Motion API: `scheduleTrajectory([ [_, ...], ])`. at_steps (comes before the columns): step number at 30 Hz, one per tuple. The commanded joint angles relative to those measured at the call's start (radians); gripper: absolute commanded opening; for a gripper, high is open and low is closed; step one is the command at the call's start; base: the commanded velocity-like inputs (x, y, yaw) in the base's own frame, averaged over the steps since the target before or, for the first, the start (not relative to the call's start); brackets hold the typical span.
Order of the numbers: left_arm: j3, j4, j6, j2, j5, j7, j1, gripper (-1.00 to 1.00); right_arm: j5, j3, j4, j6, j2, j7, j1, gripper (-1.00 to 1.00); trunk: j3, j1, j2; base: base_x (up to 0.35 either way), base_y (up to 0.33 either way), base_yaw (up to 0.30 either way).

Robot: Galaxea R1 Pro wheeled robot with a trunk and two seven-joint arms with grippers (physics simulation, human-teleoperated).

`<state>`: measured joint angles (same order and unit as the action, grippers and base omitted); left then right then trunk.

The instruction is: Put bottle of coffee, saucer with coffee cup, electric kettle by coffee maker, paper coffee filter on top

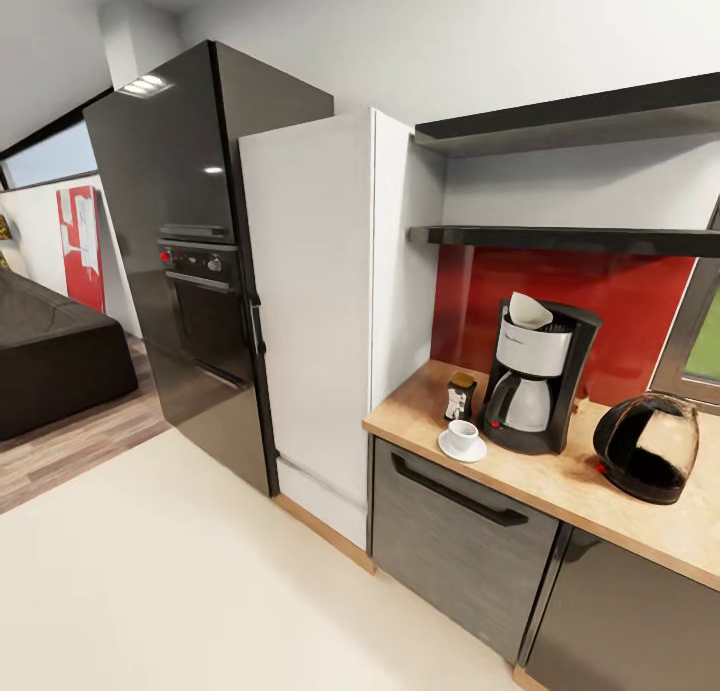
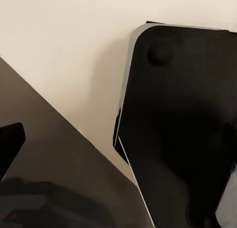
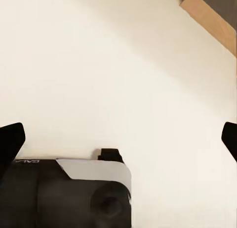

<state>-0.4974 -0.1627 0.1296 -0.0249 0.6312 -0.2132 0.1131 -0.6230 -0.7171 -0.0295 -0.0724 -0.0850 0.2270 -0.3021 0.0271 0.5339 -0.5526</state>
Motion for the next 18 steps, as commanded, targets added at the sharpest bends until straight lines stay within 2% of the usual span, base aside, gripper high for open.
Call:
scheduleTrajectory([
  [1,-0.008,-0.002,0.0,-0.001,0.008,-0.006,0.001,1.0,-0.017,-0.012,0.001,0.009,0.005,0.001,0.028,1.0,0.002,0.001,-0.002,0.0,0.0,0.0],
  [4,-0.009,0.006,-0.017,0.0,0.004,0.001,0.002,1.0,-0.026,-0.013,0.003,0.078,0.035,-0.02,0.095,1.0,0.002,0.001,-0.002,0.0,0.0,0.0],
  [7,-0.013,0.021,-0.059,-0.002,-0.002,0.004,0.006,1.0,-0.028,-0.013,0.003,0.211,0.075,-0.068,0.14,1.0,0.002,0.001,-0.002,0.0,0.0,0.0],
  [8,-0.014,0.025,-0.074,-0.002,-0.003,0.004,0.007,1.0,-0.028,-0.013,0.003,0.233,0.081,-0.077,0.144,1.0,0.002,0.001,-0.002,0.0,0.0,0.0],
  [11,-0.017,0.04,-0.2,-0.002,-0.006,0.005,0.008,1.0,-0.029,-0.013,0.003,0.322,0.108,-0.121,0.168,1.0,0.002,0.001,-0.002,0.0,0.0,0.0],
  [12,-0.017,0.042,-0.244,-0.002,-0.007,0.005,0.007,1.0,-0.029,-0.013,0.003,0.335,0.111,-0.128,0.177,1.0,0.002,0.001,-0.002,0.0,0.0,0.0],
  [15,-0.018,0.045,-0.32,-0.004,-0.007,-0.002,0.006,1.0,-0.029,-0.014,0.003,0.35,0.112,-0.135,0.191,1.0,0.002,0.001,-0.002,0.0,0.0,0.0],
  [18,-0.018,0.046,-0.344,-0.005,-0.007,-0.005,0.005,1.0,-0.028,-0.015,0.003,0.352,0.11,-0.137,0.196,1.0,0.002,0.001,-0.002,0.0,0.0,0.0],
])
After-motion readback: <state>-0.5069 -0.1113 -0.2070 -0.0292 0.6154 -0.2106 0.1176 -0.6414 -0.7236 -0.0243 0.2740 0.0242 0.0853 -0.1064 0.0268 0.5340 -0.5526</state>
